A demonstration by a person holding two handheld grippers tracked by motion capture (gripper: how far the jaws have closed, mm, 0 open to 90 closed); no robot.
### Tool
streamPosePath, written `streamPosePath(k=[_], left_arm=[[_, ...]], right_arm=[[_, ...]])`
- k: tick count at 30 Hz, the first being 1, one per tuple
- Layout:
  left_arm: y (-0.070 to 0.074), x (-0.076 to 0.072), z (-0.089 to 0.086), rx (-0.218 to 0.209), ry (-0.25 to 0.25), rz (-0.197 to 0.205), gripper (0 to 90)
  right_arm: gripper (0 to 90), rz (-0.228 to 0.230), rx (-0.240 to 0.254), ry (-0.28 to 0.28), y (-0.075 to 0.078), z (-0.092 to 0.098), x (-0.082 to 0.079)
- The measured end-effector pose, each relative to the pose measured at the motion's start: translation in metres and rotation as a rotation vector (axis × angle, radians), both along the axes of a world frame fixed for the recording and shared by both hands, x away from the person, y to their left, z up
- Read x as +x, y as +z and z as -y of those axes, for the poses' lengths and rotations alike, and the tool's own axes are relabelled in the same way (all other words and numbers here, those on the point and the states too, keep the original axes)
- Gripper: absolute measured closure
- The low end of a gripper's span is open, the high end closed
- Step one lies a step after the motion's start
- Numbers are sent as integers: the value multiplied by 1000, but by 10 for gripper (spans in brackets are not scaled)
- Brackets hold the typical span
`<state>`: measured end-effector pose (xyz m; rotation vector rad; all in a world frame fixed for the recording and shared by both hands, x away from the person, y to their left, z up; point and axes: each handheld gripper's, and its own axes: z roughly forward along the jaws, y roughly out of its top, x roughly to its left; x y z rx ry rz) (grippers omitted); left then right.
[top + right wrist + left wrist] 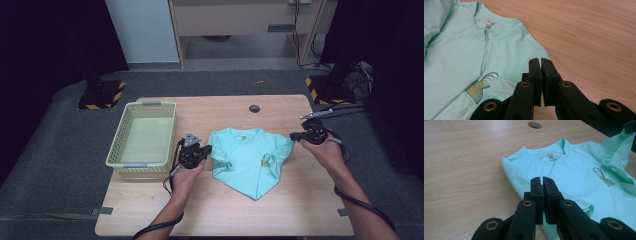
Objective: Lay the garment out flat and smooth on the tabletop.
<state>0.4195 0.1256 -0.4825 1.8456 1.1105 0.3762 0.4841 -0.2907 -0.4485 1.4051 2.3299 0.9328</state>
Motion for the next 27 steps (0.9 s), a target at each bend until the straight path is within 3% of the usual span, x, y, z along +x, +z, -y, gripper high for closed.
streamPosePath(k=[17,27], left_arm=[[1,8,10,4,-8,2,870],[-3,25,21,13,6,-9,870]], right_arm=[[872,-36,-23,-80,-8,39,3],[872,-50,-24,-121,-12,53,8]])
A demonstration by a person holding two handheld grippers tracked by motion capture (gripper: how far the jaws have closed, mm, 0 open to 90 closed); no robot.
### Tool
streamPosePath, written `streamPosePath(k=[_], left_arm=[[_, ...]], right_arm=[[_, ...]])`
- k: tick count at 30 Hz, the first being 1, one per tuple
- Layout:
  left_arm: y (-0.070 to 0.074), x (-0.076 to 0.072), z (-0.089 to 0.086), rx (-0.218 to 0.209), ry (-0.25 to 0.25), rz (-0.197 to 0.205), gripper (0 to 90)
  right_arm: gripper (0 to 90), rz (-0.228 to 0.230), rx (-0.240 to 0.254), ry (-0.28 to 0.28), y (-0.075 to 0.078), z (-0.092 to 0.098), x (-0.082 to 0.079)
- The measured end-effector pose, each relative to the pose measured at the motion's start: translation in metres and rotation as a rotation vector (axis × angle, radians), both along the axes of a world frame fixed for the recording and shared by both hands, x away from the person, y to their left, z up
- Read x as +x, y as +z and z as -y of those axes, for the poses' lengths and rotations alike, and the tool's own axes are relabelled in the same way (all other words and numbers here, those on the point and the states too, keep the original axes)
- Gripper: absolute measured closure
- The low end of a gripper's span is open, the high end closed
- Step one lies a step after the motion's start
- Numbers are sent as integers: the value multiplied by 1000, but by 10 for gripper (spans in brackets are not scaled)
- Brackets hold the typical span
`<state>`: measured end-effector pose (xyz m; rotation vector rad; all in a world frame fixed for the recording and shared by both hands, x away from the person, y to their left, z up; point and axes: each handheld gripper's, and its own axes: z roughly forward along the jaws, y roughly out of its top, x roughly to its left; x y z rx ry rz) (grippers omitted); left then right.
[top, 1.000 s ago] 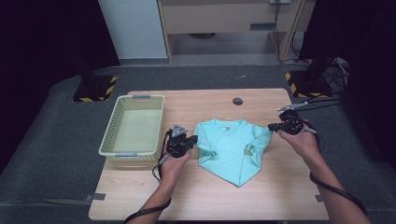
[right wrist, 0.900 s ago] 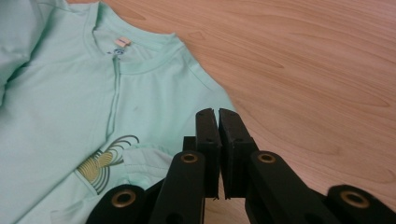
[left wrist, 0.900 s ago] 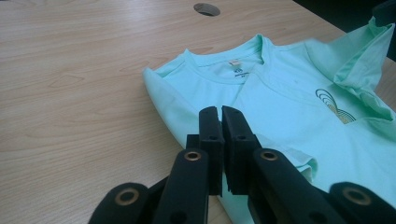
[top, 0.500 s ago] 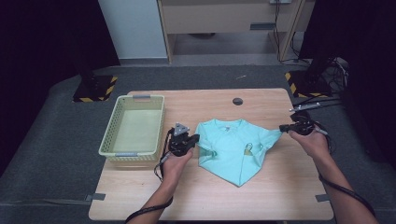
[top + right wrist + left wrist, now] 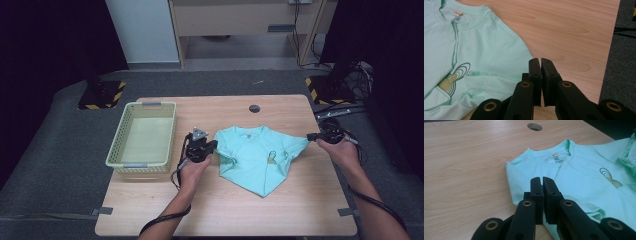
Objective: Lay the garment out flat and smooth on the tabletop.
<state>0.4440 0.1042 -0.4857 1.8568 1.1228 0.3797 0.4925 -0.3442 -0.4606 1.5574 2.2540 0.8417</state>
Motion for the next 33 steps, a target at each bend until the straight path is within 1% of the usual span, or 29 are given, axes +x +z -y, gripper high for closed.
streamPosePath(k=[2,3,5,6,8,10,11,14,17,20,24,27,33], left_arm=[[-1,2,1,3,1,-1,870],[-2,6,3,1,8,-6,870],[-4,10,6,5,8,-9,870],[-5,10,6,5,7,-8,870],[-7,9,8,-1,4,-17,870],[-7,7,8,2,-1,-16,870],[-3,5,6,11,-8,-7,870],[5,4,0,37,-10,13,870],[15,5,-9,65,-2,20,870],[21,9,-19,86,10,17,870],[25,16,-29,118,18,-3,869],[27,21,-32,133,25,-10,869],[32,28,-31,150,41,-13,869]], right_arm=[[872,-1,3,-10,-1,3,2],[872,-2,4,-17,-2,5,3],[872,-5,4,-24,-3,8,3],[872,-7,5,-30,-4,9,3],[872,-8,9,-36,-5,13,2],[872,-11,8,-37,-6,15,1],[871,-12,8,-41,-6,19,-1],[871,-12,6,-43,-5,23,-3],[870,-11,6,-45,-4,26,-6],[869,-10,2,-41,-2,28,-6],[869,-11,0,-41,0,29,-6],[868,-10,0,-40,1,29,-4],[868,-14,0,-46,0,30,-3]])
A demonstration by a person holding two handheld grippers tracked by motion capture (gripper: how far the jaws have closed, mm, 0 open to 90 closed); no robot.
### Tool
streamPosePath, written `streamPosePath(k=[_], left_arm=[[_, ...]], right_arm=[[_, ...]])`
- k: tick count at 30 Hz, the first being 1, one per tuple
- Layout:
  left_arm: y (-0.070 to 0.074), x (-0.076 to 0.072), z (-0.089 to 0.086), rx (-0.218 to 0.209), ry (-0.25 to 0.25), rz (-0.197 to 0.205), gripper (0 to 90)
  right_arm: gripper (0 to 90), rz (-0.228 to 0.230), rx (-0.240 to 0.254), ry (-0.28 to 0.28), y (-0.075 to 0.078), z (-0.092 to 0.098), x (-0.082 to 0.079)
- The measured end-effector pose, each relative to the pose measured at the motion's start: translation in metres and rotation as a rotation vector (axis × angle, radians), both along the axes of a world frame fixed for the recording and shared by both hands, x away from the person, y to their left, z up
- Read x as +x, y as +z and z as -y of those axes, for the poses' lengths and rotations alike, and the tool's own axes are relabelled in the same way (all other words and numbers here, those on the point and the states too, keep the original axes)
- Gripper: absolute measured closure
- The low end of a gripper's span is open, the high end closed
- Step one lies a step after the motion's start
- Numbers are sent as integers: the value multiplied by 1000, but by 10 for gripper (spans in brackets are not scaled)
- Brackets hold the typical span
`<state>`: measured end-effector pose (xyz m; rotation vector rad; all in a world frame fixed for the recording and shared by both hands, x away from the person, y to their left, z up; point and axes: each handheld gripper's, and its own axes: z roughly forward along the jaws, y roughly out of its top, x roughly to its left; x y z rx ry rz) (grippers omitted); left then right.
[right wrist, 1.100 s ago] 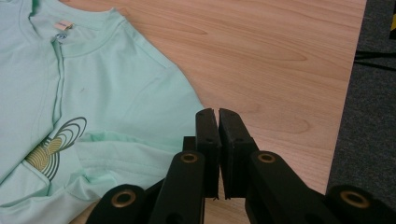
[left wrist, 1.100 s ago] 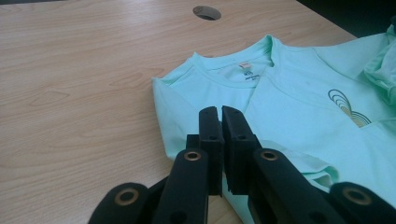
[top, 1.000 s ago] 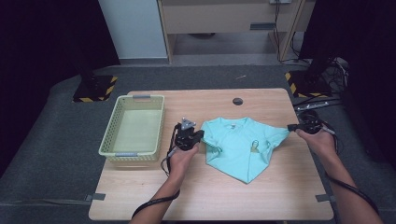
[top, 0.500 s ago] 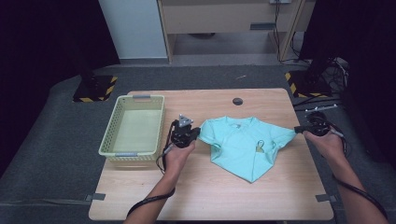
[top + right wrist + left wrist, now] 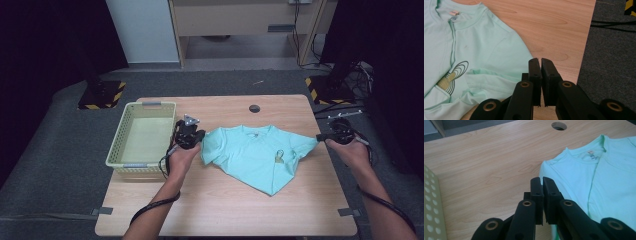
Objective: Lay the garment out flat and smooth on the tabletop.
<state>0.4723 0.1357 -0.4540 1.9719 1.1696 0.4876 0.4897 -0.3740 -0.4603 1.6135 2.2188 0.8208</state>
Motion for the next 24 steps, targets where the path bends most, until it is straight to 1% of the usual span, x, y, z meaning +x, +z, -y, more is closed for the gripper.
streamPosePath(k=[2,6,10,11,13,15,16,20,24], left_arm=[[1,2,0,9,7,2,869],[3,4,1,39,13,-5,869],[3,5,1,60,18,-16,865],[3,5,1,64,28,-14,854],[4,5,0,78,40,0,791],[6,4,0,79,47,8,744],[6,3,-1,78,51,11,717],[9,-1,3,75,36,23,693],[9,-5,9,65,16,28,672]], right_arm=[[868,-1,-1,0,-1,1,0],[868,-6,-3,-3,-3,3,-1],[864,-7,2,-9,-5,5,0],[861,-7,0,-10,-5,6,-1],[833,1,-12,-20,-4,7,-2],[809,17,-17,-30,-1,10,-3],[807,18,-15,-37,0,12,-4],[795,24,-13,-31,4,13,-7],[772,28,-13,-10,4,8,-8]])
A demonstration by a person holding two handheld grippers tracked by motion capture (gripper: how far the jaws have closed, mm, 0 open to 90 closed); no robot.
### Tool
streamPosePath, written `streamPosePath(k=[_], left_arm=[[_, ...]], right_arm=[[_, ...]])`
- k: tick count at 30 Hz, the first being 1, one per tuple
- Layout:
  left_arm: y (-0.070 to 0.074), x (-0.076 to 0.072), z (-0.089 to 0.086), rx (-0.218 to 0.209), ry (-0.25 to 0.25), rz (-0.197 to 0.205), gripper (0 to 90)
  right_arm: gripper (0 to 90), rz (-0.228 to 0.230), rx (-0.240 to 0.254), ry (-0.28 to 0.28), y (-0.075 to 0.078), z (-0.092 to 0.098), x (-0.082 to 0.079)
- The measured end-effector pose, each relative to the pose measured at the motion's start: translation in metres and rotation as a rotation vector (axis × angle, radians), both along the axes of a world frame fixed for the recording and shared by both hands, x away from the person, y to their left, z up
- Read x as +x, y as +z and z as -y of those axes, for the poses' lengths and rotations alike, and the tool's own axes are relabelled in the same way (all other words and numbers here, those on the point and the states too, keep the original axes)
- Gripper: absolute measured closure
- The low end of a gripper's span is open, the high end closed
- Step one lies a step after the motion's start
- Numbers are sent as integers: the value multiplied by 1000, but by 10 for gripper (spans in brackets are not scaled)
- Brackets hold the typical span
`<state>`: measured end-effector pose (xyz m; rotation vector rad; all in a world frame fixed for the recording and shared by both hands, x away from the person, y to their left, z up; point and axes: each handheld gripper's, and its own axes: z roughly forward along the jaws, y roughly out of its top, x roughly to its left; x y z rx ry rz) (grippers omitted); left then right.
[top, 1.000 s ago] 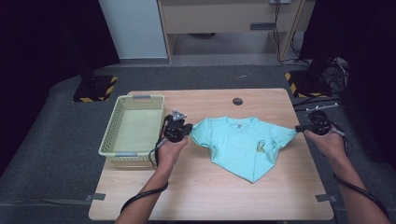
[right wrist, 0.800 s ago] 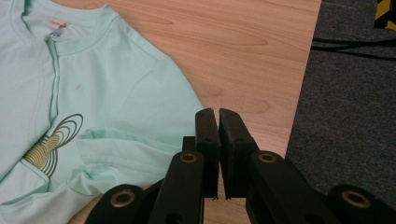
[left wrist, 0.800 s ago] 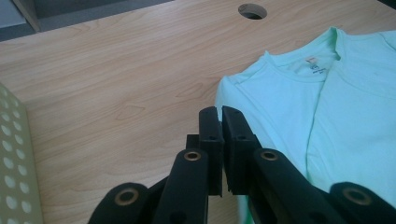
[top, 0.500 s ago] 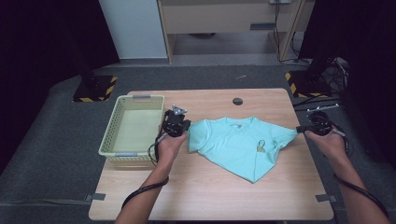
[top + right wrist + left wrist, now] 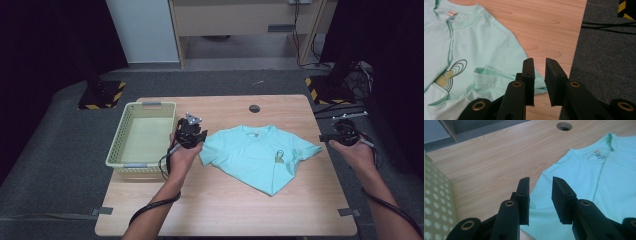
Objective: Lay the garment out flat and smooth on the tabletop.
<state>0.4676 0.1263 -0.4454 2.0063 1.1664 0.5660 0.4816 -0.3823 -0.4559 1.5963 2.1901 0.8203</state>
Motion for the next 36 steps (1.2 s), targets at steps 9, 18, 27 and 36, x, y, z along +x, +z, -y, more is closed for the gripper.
streamPosePath(k=[9,18,27,36], left_arm=[[-8,-4,24,-19,-60,-13,632],[-18,-1,44,-37,-102,-28,577],[-31,5,64,-71,-150,-53,597],[-42,14,79,-103,-191,-88,652]], right_arm=[[678,4,11,56,-7,-21,1],[545,35,55,142,-16,-44,-5],[541,43,70,232,-26,-69,-10],[614,41,71,278,-26,-87,-12]])
